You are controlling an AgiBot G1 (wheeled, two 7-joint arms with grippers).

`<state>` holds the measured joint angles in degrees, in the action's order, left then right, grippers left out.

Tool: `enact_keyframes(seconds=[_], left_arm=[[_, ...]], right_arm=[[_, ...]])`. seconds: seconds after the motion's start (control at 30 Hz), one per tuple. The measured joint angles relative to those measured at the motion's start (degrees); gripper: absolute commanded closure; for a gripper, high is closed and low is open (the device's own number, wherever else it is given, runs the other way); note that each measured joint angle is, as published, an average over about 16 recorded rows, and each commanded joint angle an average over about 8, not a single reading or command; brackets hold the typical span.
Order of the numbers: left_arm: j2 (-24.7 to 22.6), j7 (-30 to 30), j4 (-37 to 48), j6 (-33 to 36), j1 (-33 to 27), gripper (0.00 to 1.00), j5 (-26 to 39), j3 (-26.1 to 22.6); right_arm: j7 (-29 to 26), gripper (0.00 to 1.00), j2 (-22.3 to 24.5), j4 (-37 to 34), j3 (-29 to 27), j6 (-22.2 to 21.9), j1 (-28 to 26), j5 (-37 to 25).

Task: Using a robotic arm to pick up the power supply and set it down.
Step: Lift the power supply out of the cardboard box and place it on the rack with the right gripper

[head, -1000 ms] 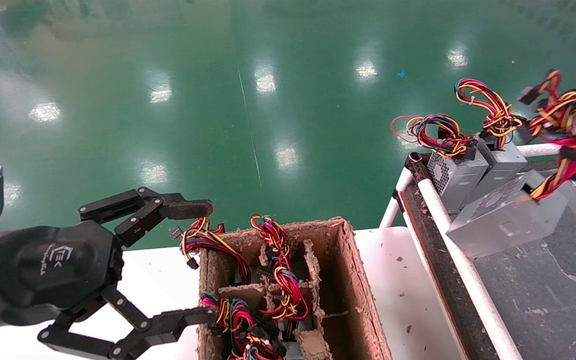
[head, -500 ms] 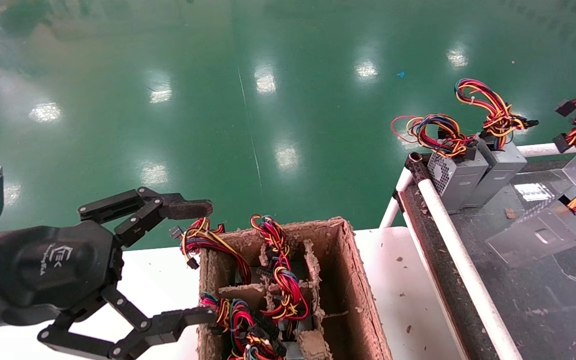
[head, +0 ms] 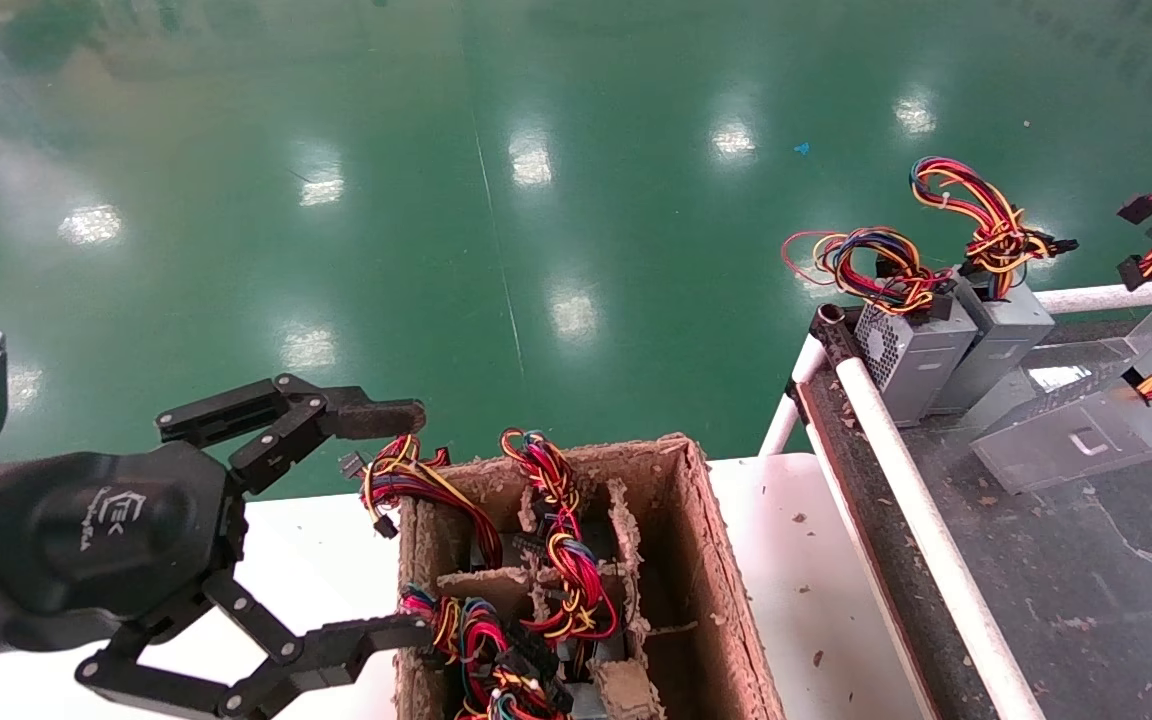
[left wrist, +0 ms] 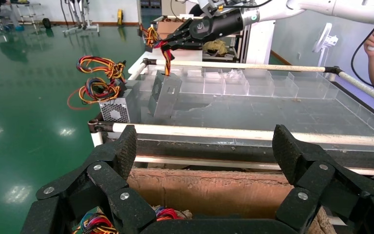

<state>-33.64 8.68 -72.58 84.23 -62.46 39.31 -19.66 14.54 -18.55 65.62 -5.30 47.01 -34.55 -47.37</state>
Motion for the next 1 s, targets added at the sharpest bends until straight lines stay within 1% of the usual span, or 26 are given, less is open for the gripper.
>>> enact_keyframes(seconds=[0.23,0.57,0.77,1.0], left_arm=[[0.00,0.00,0.00,0.00,0.00,0.00,0.00,-0.01],[0.01,-0.01,0.00,-0.01,0.00,0.00,-0.01,-0.01],[0.01,-0.01,0.00,-0.01,0.00,0.00,-0.01,-0.02],[0.01,-0.01,0.00,-0.01,-0.01,0.00,-0.02,-0.03]], right_arm=[[-0.69,1.00,-2.05,-2.71,6.02,0.01,-9.02,-4.50],[-1.95,1.00,-5.84,-8.07,13.53,2.15,-22.33,-11.82],[-2.03,1.00,-8.21,-11.87,16.61,3.70,-28.87,-15.48],[-1.43,1.00,-10.98,-16.45,19.04,5.08,-34.91,-18.67]])
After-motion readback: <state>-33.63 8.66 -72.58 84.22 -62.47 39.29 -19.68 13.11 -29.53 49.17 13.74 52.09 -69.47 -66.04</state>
